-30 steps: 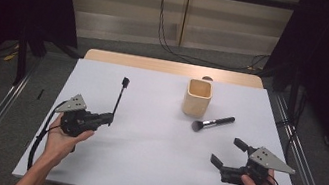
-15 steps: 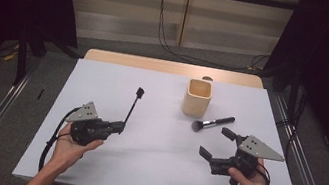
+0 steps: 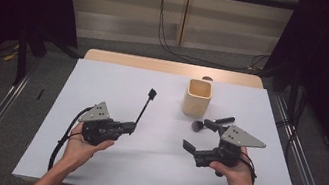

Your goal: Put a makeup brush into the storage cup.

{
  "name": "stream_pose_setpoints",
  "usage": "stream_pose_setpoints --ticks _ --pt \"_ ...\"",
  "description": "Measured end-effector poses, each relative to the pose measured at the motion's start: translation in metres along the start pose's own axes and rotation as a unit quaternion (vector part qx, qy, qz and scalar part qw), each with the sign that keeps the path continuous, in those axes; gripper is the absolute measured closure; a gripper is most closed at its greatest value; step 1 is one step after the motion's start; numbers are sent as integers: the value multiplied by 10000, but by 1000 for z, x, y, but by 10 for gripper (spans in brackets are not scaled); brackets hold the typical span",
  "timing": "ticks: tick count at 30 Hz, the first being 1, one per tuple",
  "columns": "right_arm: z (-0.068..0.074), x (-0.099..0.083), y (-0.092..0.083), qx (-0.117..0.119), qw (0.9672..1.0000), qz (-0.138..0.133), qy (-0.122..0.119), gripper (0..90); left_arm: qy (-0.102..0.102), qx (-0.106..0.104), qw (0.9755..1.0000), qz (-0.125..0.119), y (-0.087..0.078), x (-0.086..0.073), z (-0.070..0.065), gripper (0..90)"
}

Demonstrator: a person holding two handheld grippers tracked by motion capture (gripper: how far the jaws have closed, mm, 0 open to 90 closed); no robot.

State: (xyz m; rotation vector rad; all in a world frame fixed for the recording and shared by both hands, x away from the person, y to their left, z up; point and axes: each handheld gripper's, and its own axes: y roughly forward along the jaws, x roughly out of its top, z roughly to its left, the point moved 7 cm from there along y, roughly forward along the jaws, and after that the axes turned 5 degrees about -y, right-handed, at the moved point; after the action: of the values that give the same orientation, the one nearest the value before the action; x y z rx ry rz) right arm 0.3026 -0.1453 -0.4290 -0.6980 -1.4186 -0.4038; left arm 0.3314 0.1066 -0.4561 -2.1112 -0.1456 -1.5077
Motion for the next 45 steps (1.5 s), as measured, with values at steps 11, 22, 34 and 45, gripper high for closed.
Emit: stream_pose_setpoints --ticks 11,22,34,45 --pt "7 11 18 149 9999 -77 -8 35 49 -201 9998 53 24 4 -10 859" --pt "12 17 38 424 9990 23 125 25 118 -350 9992 120 44 8 -23 859" --pt "14 15 53 605 9979 104 193 115 90 -445 9989 66 53 7 -29 859" --pt "13 15 53 612 9981 41 95 278 108 -545 9983 148 61 2 -35 859"
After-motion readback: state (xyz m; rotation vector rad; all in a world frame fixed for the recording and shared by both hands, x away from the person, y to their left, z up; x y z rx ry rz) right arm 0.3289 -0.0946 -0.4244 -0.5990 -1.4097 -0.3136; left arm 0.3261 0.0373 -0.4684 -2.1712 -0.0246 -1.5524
